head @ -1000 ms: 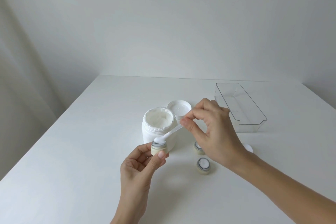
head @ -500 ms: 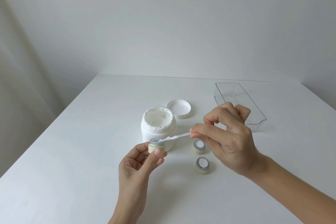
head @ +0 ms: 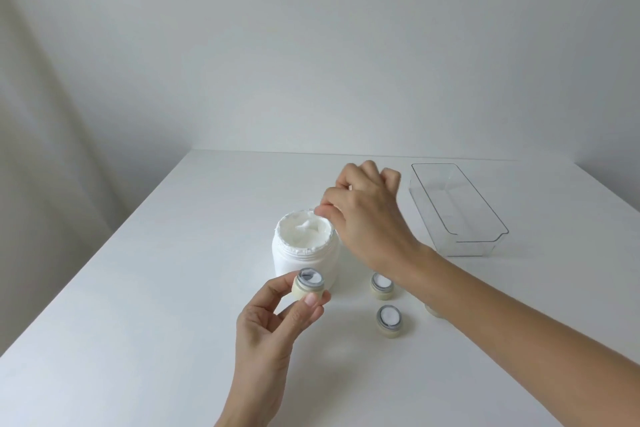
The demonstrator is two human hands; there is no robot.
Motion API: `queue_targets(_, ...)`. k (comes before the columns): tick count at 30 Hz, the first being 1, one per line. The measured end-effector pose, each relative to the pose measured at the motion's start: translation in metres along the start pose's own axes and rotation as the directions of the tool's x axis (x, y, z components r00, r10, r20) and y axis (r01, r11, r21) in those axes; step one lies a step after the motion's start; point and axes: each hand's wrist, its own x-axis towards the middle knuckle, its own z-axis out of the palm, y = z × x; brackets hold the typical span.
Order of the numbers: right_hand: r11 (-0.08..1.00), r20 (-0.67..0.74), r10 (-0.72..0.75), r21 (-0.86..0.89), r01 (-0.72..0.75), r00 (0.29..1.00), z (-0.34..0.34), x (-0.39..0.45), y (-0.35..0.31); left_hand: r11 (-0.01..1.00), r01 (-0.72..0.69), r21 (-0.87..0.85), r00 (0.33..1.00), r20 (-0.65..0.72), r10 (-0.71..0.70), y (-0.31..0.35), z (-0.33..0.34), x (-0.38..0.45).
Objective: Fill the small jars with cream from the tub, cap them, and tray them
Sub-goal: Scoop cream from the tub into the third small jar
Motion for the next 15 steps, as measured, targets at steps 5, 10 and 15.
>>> queue_targets(5, 0.997, 0.193, -0.029, -0.070, 0.043, 0.981, 0.024, 0.014, -0.006, 1.000, 0.006, 0.003, 1.000, 0.020, -0.006, -0.001, 0.001, -0.001)
queue_targets(10, 0.996, 0.347, 0.047, 0.049, -0.068, 0.937, 0.028, 0.022, -0.005, 0.999, 0.015, -0.029, 1.000, -0.003, -0.015, -0.001, 0.000, 0.000)
queue_targets(15, 0.974, 0.443, 0.096, 0.141, -0.175, 0.891, 0.022, 0.019, 0.001, 1.000, 0.011, -0.024, 1.000, -0.005, -0.011, -0.001, 0.000, 0.000)
